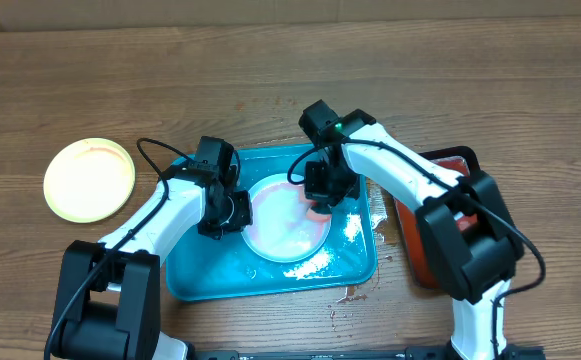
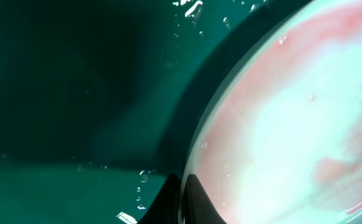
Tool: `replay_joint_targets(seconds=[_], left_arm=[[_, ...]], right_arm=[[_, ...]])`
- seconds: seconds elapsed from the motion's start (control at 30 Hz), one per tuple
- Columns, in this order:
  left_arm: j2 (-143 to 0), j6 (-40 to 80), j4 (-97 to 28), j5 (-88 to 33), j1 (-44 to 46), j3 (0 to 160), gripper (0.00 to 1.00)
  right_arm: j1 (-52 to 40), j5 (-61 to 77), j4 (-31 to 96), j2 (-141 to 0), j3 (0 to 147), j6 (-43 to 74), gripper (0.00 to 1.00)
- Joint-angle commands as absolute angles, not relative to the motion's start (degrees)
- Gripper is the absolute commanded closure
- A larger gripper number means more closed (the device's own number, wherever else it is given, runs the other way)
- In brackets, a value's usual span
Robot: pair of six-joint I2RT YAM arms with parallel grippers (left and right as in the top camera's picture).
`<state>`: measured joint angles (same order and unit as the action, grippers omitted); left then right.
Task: Clean dirty plates on tray and stack at the side
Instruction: 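Scrub the white plate with the sponge while left gripper holds rim, then move the right gripper with sponge back into the water tray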
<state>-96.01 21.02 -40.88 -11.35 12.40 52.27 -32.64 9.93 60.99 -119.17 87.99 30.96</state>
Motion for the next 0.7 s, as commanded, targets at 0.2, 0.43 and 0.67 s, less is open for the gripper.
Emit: replay_joint_targets(seconds=[0.2,0.43,0.67], left_arm=[[-96.3,21.9,-41.6,-7.5,11.8,52.0,0.96],[-96.3,21.8,-41.5,-7.5,11.8,52.0,0.96],[-95.9,21.8,-43.3,-7.4,11.8,54.1,0.96]], right_arm=[[-32.0,0.5,66.1,-102.1,92.0,30.1,0.96],[-29.7,-24.2,86.5,-96.4,91.8,49.9,0.96],[-26.7,-24.0,87.6,-96.4,84.1,54.1,0.96]])
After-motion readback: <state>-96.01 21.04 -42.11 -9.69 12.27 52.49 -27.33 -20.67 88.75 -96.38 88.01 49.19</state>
